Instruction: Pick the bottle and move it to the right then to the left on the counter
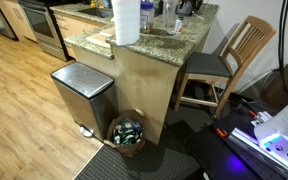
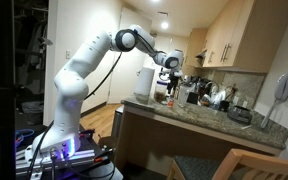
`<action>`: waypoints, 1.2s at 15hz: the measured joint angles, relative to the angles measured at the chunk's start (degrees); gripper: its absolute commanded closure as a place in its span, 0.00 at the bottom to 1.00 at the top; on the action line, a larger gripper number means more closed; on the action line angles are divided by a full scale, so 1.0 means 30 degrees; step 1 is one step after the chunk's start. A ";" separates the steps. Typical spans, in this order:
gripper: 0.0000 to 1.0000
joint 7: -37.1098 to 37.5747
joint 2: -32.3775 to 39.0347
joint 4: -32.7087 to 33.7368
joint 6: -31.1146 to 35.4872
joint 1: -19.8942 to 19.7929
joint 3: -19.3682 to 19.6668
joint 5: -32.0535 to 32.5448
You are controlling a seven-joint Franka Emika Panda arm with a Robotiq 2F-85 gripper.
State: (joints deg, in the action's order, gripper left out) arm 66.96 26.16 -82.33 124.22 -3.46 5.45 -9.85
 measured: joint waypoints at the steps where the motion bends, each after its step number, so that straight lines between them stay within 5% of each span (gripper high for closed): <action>1: 0.00 0.0027 0.0000 -0.0001 -0.0053 0.0001 0.0006 0.0000; 18: 0.00 -0.0296 0.1210 0.0000 0.0512 -0.0230 -0.0008 -0.1230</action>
State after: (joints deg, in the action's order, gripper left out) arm 66.07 29.79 -82.33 125.76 -4.15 5.43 -13.54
